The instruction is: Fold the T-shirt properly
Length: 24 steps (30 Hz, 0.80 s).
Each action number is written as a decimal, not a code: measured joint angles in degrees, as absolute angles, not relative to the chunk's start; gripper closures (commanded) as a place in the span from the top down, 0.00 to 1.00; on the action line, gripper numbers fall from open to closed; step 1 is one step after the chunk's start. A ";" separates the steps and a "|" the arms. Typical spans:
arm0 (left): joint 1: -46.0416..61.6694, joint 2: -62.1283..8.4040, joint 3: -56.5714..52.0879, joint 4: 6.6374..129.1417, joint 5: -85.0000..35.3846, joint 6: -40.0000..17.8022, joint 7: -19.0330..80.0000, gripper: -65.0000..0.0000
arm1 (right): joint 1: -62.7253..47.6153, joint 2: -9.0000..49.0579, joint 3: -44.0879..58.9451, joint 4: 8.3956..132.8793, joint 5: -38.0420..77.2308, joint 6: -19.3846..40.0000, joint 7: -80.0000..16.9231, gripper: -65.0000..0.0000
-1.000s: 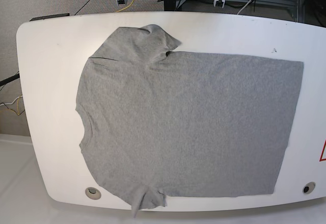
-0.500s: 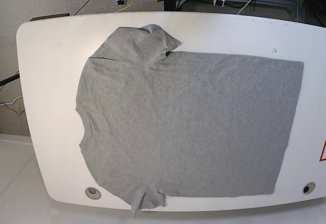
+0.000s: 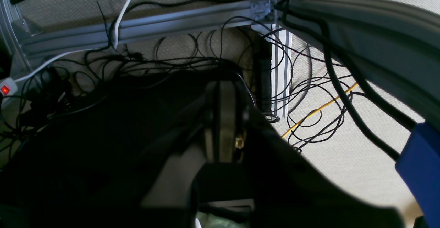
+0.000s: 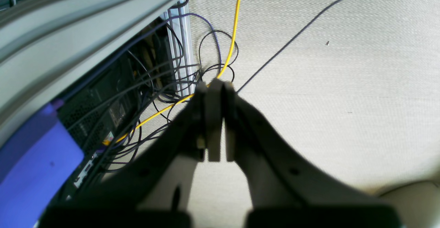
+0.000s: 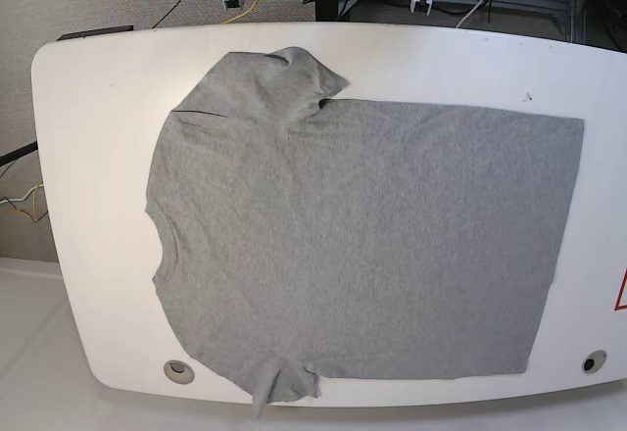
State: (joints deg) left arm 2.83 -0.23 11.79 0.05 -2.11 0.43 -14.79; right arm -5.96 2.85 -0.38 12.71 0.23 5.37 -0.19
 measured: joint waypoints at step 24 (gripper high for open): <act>29.21 -8.36 12.49 34.65 -0.91 0.38 -18.22 0.00 | -20.36 6.81 -0.32 26.65 0.36 5.45 4.43 0.00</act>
State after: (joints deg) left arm 29.21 -8.36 12.49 34.65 -0.91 0.38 -18.22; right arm -20.36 6.81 -0.32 26.65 0.36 5.45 4.43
